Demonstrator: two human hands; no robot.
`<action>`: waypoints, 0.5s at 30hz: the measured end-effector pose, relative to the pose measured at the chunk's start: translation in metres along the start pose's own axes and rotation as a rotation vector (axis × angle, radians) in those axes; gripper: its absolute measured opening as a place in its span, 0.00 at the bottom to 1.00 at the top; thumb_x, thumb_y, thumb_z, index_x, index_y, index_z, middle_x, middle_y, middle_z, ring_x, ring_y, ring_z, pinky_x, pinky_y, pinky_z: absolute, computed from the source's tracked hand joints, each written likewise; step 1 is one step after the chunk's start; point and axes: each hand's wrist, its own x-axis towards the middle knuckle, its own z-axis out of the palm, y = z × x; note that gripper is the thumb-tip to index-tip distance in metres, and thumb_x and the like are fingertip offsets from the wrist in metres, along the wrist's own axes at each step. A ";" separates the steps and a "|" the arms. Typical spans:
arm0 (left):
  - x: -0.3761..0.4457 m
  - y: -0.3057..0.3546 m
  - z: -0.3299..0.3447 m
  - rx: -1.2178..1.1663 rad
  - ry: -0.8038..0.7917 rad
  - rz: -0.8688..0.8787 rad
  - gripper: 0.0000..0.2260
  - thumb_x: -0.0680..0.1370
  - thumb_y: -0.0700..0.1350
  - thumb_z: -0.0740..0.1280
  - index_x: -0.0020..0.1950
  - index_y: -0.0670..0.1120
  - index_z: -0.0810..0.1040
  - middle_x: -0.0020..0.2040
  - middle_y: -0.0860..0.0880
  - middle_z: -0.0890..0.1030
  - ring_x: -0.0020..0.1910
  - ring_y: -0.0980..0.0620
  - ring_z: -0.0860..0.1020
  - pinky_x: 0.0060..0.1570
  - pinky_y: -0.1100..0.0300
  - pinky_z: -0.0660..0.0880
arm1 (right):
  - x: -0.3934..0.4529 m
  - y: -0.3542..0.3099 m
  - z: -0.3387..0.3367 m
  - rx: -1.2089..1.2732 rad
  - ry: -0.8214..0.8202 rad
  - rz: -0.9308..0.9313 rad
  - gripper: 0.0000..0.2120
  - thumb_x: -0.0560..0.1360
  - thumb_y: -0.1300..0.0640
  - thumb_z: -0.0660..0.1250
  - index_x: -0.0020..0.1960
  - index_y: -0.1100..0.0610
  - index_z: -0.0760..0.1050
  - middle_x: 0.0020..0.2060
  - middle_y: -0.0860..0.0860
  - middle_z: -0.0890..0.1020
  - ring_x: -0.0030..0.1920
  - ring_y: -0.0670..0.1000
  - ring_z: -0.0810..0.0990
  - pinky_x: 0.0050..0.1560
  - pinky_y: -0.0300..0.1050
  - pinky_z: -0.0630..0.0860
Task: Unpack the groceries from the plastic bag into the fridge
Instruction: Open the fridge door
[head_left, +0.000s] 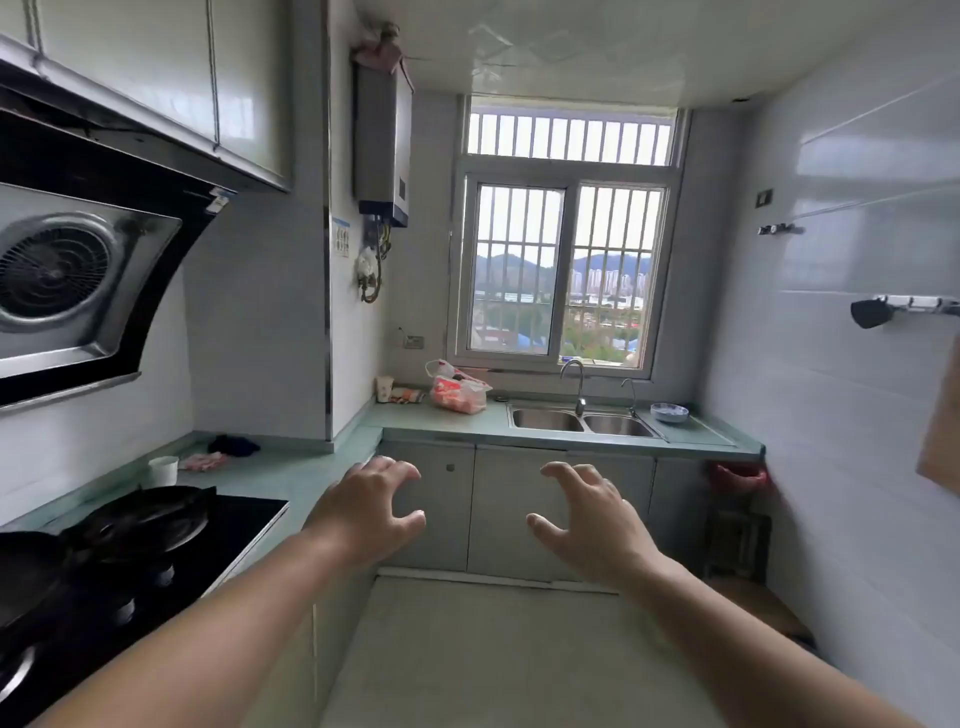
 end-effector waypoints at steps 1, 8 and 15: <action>0.010 -0.009 0.003 -0.015 -0.008 0.016 0.23 0.76 0.58 0.65 0.70 0.56 0.68 0.71 0.55 0.69 0.70 0.53 0.66 0.66 0.55 0.66 | 0.009 -0.004 0.006 -0.005 0.005 0.006 0.28 0.74 0.40 0.64 0.70 0.44 0.63 0.67 0.48 0.70 0.67 0.53 0.68 0.64 0.49 0.69; 0.092 -0.082 0.033 -0.009 -0.106 0.108 0.24 0.76 0.58 0.64 0.71 0.55 0.67 0.71 0.55 0.68 0.70 0.53 0.65 0.68 0.53 0.66 | 0.086 -0.026 0.053 -0.044 0.037 0.133 0.27 0.73 0.40 0.64 0.70 0.45 0.64 0.66 0.49 0.71 0.66 0.52 0.70 0.61 0.48 0.71; 0.166 -0.117 0.067 -0.089 -0.138 0.151 0.23 0.76 0.58 0.65 0.70 0.55 0.69 0.71 0.55 0.69 0.69 0.52 0.66 0.66 0.53 0.67 | 0.144 -0.017 0.089 -0.063 0.043 0.216 0.27 0.73 0.40 0.65 0.69 0.45 0.65 0.66 0.49 0.71 0.66 0.52 0.70 0.63 0.50 0.71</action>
